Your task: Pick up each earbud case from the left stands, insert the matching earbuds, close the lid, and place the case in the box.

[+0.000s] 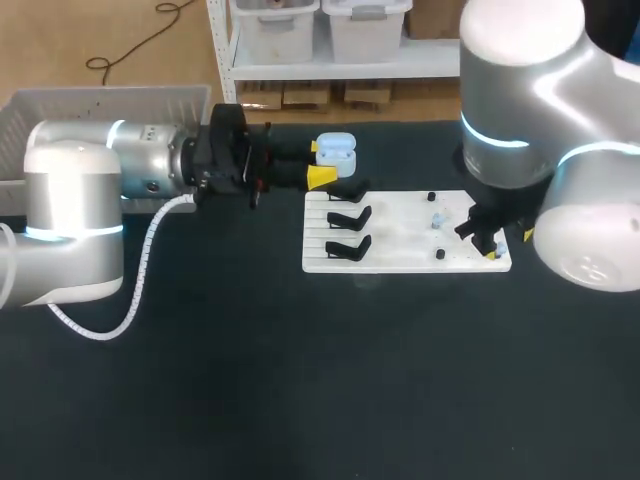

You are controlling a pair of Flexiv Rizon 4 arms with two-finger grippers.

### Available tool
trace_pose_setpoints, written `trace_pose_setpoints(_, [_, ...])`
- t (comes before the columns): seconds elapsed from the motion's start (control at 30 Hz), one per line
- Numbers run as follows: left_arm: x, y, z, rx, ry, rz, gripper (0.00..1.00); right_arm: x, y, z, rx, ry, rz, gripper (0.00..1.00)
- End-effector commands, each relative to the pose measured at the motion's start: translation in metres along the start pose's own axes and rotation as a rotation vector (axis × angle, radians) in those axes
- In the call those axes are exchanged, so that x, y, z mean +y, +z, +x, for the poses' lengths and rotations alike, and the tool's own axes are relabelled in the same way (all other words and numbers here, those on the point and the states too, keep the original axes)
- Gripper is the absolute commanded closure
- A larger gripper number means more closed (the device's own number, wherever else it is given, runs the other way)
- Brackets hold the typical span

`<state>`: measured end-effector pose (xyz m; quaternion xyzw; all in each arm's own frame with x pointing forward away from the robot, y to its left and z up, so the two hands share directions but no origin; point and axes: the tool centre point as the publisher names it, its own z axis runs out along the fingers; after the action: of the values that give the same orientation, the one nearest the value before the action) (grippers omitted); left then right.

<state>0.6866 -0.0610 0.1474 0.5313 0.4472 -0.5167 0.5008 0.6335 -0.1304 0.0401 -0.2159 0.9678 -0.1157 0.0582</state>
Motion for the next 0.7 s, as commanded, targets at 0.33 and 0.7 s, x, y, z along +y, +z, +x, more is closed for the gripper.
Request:
trace_pose_setpoints(0.33, [0.000, 0.000, 0.001, -0.002, 0.003, -0.001, 1.00, 0.001, 0.013, -0.002, -0.033, -0.015, 0.017, 0.54])
trace_pose_setpoints(0.7, [0.000, 0.000, 0.001, -0.002, 0.003, -0.001, 1.00, 0.002, 0.020, -0.007, -0.039, -0.017, 0.056, 0.60])
